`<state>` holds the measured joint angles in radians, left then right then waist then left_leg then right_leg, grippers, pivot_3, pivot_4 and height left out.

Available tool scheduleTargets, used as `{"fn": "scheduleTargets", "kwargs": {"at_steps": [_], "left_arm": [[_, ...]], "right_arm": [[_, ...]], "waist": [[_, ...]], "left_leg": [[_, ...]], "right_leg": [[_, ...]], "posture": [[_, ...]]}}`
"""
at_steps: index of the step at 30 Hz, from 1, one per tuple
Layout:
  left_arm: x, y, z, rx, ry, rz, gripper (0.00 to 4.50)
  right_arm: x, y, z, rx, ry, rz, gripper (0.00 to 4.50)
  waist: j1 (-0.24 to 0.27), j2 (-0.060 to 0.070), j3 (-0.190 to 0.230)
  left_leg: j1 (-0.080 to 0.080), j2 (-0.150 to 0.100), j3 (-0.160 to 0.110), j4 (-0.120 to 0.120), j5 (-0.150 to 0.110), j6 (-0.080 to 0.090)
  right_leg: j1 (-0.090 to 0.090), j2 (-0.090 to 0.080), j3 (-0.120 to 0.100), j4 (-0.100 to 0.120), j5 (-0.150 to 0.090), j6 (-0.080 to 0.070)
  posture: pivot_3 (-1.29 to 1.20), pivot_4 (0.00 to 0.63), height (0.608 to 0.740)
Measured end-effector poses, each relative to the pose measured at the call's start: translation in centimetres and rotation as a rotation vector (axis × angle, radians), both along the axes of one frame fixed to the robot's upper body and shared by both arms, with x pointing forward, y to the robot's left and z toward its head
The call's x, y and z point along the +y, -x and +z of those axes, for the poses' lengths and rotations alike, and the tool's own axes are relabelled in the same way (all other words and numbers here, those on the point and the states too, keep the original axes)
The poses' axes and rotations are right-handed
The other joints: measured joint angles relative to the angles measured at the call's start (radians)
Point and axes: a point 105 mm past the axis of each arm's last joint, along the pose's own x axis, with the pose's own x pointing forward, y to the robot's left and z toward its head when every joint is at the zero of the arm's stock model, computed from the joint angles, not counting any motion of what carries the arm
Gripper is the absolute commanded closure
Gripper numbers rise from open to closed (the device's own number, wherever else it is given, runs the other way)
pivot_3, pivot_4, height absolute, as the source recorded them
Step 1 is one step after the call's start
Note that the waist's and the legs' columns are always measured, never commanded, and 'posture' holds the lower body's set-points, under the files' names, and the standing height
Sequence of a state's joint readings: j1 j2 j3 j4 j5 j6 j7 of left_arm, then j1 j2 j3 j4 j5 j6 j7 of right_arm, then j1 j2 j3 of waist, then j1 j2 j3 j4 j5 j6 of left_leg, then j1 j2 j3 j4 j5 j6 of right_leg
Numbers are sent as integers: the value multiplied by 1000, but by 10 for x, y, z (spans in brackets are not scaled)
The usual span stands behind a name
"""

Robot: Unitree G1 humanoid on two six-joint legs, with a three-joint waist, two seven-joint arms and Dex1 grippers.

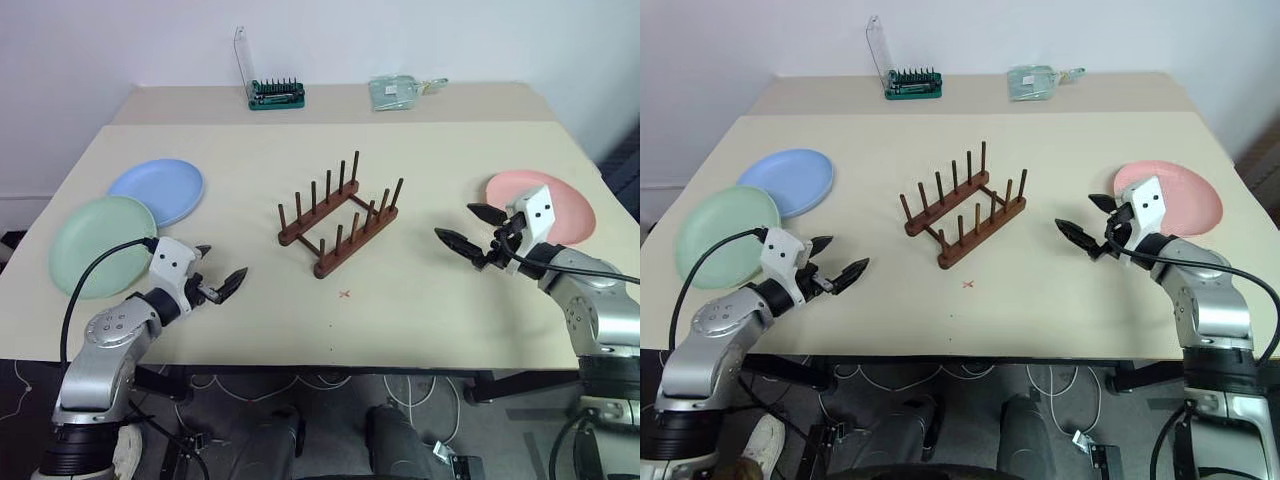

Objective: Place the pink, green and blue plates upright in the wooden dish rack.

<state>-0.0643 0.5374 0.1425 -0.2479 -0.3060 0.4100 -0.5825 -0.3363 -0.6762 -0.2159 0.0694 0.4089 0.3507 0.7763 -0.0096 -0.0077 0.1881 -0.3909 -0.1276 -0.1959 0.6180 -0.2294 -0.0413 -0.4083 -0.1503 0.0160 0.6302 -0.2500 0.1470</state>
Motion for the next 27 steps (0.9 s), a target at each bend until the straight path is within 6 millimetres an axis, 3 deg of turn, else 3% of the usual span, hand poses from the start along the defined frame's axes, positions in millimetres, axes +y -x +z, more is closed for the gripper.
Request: {"fn": "scheduleTargets", "kwargs": {"at_steps": [9,16,20,23,25,27], "left_arm": [[-13,-1,-6,21,33,-32,0],[-16,4,-30,98,-36,-109,0],[-22,5,-31,92,-59,-155,0],[-47,-3,-34,81,-61,-225,0],[-79,-2,-35,79,-26,-307,0],[-104,3,-36,84,-1,-381,0]], "right_arm": [[13,-1,1,-5,-34,-7,58],[24,3,2,-14,-48,16,58],[28,7,-2,3,-50,28,58],[28,13,-13,33,-30,31,58],[38,18,-23,63,-28,62,58],[44,22,-19,45,-28,81,58]], "waist": [[0,0,0],[1,0,0],[2,0,0],[15,0,-1],[22,0,-1],[22,0,-1]], "left_leg": [[0,1,2,-1,0,0],[0,1,2,-2,0,0],[0,1,2,-2,0,0],[1,1,3,-1,0,0],[0,1,3,-1,0,1],[0,1,4,-1,-1,1]], "right_leg": [[-1,1,1,0,0,0],[-1,1,1,0,0,0],[-1,1,1,-1,0,0],[0,1,1,-1,0,0],[0,0,1,-2,1,2],[0,0,2,-2,2,4]], "posture": [[0,150,740],[0,150,740],[0,150,740],[0,150,740],[0,150,740],[0,150,740]]}}
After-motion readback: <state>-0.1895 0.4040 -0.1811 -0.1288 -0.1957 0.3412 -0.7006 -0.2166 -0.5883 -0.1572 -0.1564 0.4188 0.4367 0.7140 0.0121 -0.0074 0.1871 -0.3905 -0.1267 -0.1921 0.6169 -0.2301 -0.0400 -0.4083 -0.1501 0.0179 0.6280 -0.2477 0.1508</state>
